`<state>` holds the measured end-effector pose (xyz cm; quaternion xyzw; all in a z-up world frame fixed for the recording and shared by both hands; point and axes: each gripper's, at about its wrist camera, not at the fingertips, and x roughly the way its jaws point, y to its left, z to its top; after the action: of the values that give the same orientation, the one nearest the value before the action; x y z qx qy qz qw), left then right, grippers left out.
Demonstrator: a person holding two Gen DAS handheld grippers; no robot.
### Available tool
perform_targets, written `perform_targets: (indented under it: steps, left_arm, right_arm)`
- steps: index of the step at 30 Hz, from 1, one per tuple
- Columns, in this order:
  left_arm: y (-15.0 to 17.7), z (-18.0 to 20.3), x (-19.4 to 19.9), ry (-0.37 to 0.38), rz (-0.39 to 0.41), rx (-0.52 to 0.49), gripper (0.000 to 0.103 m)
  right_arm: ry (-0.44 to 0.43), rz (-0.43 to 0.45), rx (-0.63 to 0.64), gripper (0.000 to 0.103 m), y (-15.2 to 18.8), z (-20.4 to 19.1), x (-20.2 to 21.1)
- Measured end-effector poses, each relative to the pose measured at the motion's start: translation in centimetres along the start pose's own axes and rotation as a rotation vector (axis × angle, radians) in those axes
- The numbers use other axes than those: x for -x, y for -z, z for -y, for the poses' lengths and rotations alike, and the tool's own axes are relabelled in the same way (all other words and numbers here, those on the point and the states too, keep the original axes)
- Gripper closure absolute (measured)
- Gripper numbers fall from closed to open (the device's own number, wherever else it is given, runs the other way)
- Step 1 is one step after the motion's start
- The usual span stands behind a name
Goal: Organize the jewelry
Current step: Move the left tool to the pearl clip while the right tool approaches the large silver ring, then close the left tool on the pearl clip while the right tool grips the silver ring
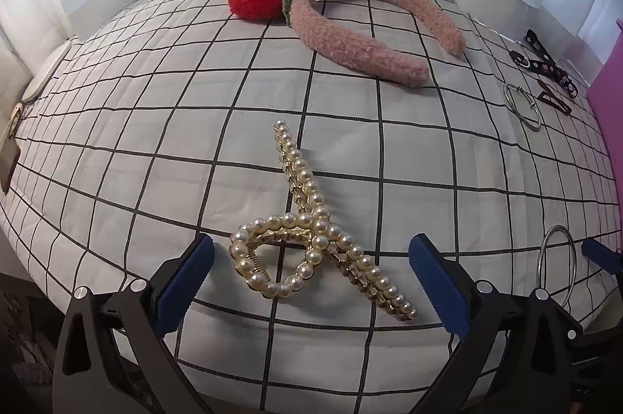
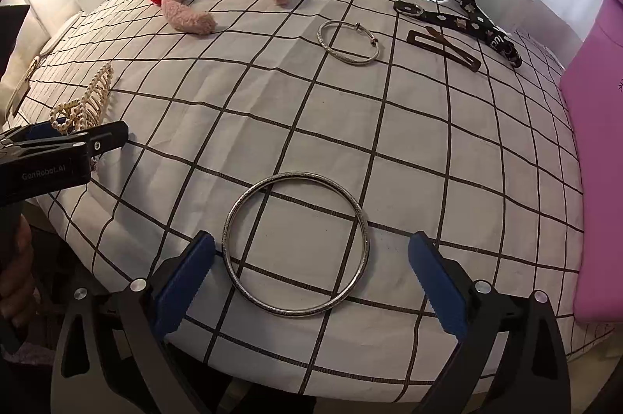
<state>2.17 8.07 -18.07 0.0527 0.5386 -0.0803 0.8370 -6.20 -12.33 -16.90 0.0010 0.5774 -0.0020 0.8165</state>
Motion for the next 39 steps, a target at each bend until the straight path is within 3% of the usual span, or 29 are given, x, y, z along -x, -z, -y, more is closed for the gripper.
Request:
perform_targets:
  steps: [15, 26, 29, 30, 31, 33, 35, 39]
  left_arm:
    - [0.4, -0.1, 0.3, -0.004, 0.044, 0.011, 0.005]
    - [0.5, 0.1, 0.4, -0.010, 0.046, 0.013, 0.006]
    - [0.4, 0.1, 0.4, -0.010, 0.039, 0.014, 0.006]
    - [0.3, 0.1, 0.3, -0.008, 0.038, 0.013, 0.007]
    - [0.2, 0.2, 0.4, -0.007, 0.041, 0.011, 0.010]
    - [0.1, 0.5, 0.8, 0.002, 0.058, -0.007, 0.029]
    - [-0.1, 1.0, 1.0, 0.009, 0.061, -0.019, 0.039]
    - [-0.3, 0.9, 0.9, 0.014, 0.054, -0.017, 0.041]
  right_arm:
    - [-0.005, 0.111, 0.005, 0.009, 1.0, -0.1, 0.4]
    - [-0.016, 0.102, 0.031, 0.010, 1.0, -0.4, 0.5]
    - [-0.034, 0.106, 0.063, 0.019, 0.9, -0.8, 0.7]
    - [-0.040, 0.110, 0.083, 0.028, 1.0, -1.1, 0.9]
    - [-0.039, 0.112, 0.098, 0.031, 1.0, -1.4, 1.0]
    - [-0.048, 0.110, 0.088, 0.031, 0.9, -1.3, 1.0]
    - [-0.050, 0.106, 0.098, 0.032, 0.8, -1.3, 0.9]
    - [-0.056, 0.101, 0.092, 0.032, 0.7, -1.1, 0.9]
